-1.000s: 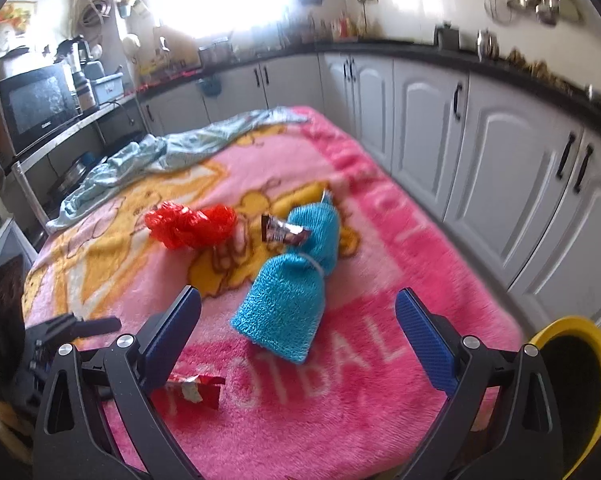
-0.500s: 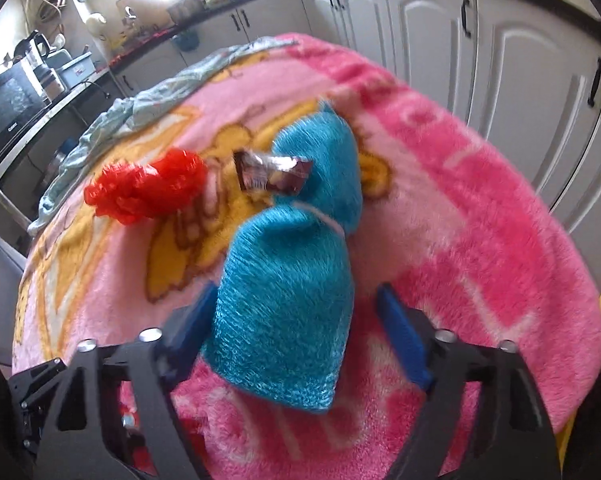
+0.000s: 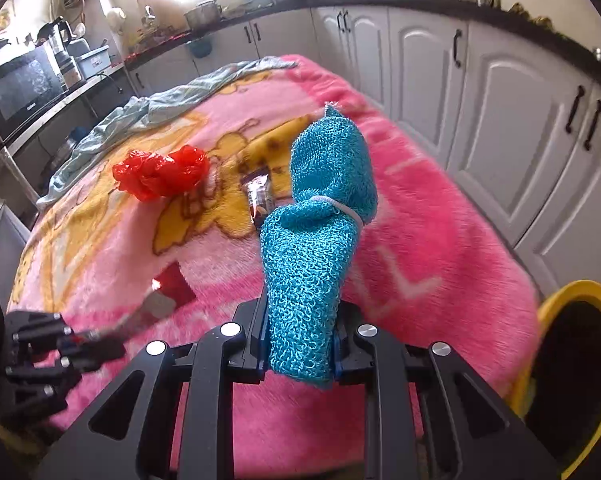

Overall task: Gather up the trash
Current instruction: 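Grasp the red candy wrapper with the left tool while the right tool grasps the blue sponge, then carry the red wrapper and blue sponge over the yellow bin and release them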

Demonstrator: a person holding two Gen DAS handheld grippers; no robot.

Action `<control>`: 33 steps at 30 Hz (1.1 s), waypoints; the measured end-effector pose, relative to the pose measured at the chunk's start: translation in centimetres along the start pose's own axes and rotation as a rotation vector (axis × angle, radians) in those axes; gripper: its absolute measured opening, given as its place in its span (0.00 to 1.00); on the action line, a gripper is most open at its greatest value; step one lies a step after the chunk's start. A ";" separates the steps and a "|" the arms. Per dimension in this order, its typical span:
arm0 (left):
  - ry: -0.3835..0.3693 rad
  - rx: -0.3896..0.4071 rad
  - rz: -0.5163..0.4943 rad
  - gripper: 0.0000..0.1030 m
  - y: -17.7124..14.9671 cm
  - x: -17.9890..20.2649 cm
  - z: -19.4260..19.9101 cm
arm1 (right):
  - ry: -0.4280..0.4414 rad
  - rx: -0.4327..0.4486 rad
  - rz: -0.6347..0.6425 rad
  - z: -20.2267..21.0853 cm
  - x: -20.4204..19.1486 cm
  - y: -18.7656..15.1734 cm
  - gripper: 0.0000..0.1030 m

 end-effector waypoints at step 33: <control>-0.147 0.082 -0.229 0.04 12.1 19.2 -2.1 | -0.145 0.280 -0.245 17.7 14.7 -7.4 0.21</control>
Point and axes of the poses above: each gripper's, at about its wrist camera, not at the fingertips, and z roughly against the way its jaws point, x to its right, y to its top, the point moved 10 cm from there along -z, roughly the way its jaws point, and after that the axes turned 12 degrees about -x, right-handed, at the moved point
